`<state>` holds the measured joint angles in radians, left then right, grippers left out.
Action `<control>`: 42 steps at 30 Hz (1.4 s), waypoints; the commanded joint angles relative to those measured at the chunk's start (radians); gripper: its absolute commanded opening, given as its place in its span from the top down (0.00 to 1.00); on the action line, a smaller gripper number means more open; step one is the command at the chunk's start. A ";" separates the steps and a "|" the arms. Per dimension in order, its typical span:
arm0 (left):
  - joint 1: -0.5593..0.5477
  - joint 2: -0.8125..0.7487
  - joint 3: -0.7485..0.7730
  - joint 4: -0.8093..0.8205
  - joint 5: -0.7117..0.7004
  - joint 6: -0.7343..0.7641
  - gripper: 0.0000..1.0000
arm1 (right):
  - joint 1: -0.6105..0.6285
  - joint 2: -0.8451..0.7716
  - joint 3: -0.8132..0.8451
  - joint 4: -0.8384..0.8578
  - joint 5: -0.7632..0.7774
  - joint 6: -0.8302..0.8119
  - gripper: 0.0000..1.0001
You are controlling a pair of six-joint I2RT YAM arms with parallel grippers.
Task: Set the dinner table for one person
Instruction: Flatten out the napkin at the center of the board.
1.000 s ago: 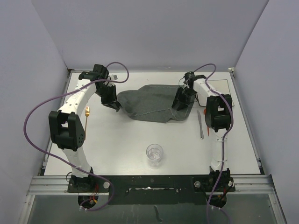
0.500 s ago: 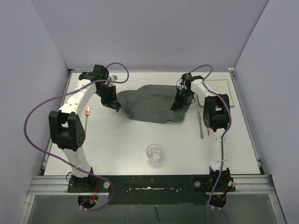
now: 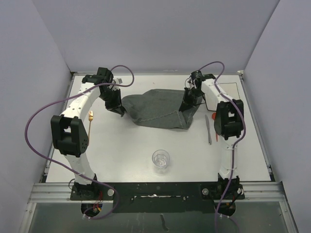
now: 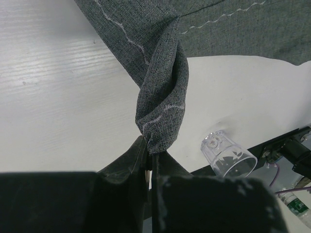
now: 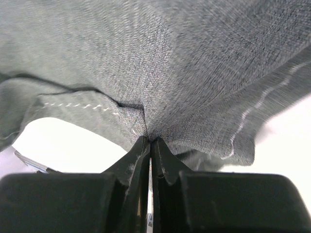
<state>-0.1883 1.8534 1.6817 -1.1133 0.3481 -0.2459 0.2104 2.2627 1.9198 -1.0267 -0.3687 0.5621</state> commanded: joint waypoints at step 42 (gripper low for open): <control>-0.023 -0.018 0.027 0.012 0.000 0.025 1.00 | 0.035 -0.125 -0.061 -0.008 0.056 -0.045 0.67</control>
<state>-0.2043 1.8534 1.6817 -1.1141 0.3443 -0.2386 0.2310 2.2345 1.8526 -1.0561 -0.3225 0.5060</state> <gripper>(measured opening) 0.020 0.332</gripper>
